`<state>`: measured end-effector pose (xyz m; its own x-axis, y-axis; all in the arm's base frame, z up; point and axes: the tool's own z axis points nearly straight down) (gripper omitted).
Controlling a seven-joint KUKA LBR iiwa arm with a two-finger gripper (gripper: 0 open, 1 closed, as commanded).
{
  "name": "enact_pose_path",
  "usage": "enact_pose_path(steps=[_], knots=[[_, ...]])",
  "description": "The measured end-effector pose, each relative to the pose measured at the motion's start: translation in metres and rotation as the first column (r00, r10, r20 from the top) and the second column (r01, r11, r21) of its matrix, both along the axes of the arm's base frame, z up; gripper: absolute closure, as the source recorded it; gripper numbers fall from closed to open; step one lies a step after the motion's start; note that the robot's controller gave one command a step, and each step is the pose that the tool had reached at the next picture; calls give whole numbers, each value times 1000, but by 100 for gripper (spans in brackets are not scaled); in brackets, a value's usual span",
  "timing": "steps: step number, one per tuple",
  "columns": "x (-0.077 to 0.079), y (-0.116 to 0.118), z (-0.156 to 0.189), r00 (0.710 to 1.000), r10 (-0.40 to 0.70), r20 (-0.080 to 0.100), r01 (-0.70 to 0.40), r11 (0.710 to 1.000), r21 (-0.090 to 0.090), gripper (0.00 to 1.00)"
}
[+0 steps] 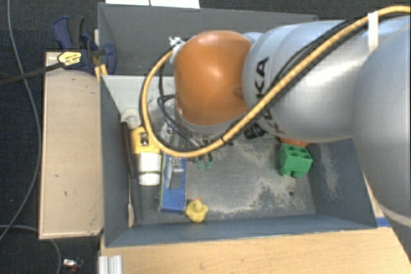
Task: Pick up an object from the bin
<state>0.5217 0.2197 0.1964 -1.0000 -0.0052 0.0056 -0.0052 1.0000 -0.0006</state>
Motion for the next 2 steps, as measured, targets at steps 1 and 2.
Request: enact_pose_path(steps=[1, 2], knots=[[2, -2, 5, 1000, -6, 8, 6, 1000, 2, 0], [-3, 12, -45, 976, 219, 15, -219, 976, 3, 0]])
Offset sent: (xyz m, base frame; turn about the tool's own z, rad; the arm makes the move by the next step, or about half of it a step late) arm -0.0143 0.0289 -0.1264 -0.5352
